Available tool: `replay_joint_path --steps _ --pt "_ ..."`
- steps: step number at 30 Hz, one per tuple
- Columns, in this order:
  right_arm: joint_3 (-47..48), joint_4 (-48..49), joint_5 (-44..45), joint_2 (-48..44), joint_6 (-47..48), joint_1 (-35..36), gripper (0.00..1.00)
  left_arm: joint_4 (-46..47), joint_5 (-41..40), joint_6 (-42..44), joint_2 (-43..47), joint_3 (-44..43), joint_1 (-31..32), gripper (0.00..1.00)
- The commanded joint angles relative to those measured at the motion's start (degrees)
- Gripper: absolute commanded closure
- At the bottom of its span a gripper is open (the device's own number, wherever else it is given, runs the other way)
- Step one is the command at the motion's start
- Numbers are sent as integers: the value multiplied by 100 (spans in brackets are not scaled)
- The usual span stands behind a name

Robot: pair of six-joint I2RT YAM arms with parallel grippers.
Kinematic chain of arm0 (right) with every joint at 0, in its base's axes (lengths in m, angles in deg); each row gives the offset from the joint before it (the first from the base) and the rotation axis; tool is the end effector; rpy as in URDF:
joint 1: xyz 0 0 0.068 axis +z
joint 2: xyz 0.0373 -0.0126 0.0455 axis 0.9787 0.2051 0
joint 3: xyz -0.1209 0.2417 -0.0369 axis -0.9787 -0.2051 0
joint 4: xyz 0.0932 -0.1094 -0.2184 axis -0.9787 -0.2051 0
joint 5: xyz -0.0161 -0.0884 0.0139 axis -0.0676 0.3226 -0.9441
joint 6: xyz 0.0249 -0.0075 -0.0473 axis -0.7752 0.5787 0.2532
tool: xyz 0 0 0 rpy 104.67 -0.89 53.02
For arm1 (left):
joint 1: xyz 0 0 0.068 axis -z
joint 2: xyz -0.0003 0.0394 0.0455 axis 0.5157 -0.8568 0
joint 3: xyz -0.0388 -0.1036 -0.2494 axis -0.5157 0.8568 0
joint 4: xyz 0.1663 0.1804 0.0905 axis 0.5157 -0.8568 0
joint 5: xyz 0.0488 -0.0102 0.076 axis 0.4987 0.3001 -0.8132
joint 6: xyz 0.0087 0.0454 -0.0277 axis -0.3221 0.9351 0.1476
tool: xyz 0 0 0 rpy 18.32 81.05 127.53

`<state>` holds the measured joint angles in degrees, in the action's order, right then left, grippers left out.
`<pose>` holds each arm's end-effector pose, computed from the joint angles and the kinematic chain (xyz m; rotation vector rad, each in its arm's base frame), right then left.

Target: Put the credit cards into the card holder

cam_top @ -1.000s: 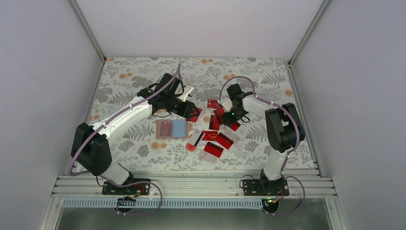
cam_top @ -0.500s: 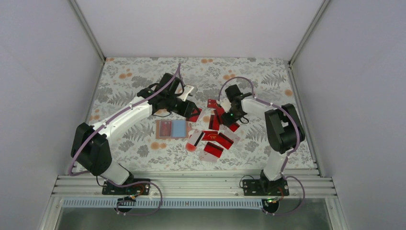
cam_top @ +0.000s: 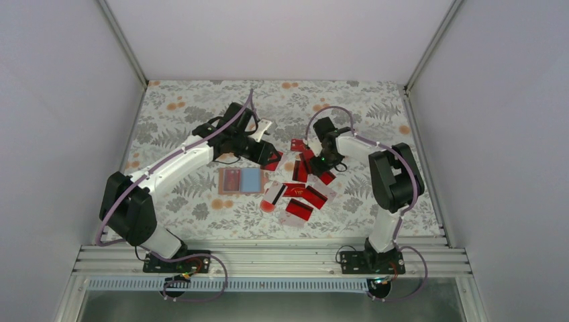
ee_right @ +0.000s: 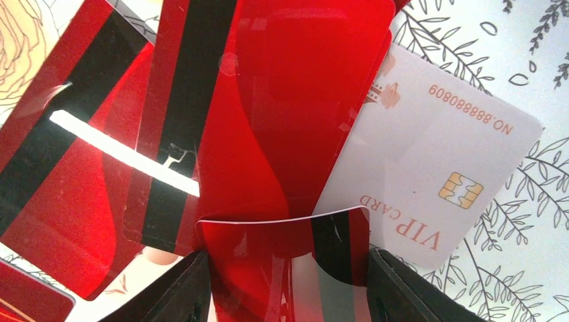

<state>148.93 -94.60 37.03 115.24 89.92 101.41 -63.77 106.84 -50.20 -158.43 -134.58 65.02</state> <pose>0.3144 0.1370 0.1460 -0.8962 2.8356 0.0974 0.2593 -0.1971 0.2827 0.7185 2.4731 -1.0140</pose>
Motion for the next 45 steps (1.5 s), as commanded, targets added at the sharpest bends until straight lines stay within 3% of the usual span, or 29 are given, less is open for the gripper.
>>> replay_joint_path --steps 1,32,45 --pt "-125 61 210 451 -297 110 58 98 90 -33 -11 -85 -3 58" --pt "7 277 -206 -758 -1500 110 57 478 -170 -467 -40 -23 5 59" --pt "-90 540 -481 -1569 -2900 110 58 1103 -278 -1042 41 333 40 58"
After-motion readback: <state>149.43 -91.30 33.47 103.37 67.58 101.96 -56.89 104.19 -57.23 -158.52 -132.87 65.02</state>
